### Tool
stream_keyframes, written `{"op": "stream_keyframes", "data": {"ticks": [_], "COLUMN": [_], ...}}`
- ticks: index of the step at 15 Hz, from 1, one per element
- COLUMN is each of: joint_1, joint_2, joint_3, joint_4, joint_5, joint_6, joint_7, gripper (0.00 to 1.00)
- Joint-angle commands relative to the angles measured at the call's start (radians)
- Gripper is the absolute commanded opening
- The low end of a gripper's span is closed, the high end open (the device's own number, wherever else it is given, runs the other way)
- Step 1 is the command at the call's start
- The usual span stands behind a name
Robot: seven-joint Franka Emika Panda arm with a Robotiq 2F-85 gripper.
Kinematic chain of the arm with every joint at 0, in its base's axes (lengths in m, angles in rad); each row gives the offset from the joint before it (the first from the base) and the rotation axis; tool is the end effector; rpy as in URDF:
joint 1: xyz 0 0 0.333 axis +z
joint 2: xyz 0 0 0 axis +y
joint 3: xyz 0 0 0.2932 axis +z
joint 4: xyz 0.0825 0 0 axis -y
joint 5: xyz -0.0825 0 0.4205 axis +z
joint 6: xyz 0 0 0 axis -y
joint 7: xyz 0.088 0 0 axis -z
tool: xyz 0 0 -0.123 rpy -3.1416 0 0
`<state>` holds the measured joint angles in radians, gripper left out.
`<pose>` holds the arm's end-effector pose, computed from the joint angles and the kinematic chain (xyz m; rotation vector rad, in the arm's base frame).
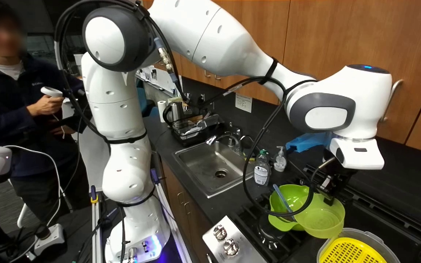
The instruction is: Move the yellow bowl to the green object
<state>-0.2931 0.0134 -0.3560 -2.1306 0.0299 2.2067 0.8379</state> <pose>0.4629 -0.3494 0.3496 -2.2746 2.1272 -0.0957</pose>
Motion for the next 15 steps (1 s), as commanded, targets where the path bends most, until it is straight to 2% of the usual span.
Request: {"op": "stream_keyframes", "data": {"ticks": [1, 10, 13, 14, 15], "joint_1": [-0.016, -0.039, -0.068, -0.052, -0.059], "joint_2": [-0.053, -0.042, 0.047, -0.004, 0.010], "joint_3": [0.008, 0.004, -0.023, -0.004, -0.012], "joint_4": [-0.052, -0.055, 0.035, -0.026, -0.013], "joint_5": [0.001, 0.030, 0.108, 0.056, 0.077], "joint_6": [0.010, 0.002, -0.106, -0.043, -0.065], "joint_7": [-0.004, -0.012, -0.095, -0.037, -0.060], "gripper": [0.01, 0.01, 0.01, 0.04, 0.04]}}
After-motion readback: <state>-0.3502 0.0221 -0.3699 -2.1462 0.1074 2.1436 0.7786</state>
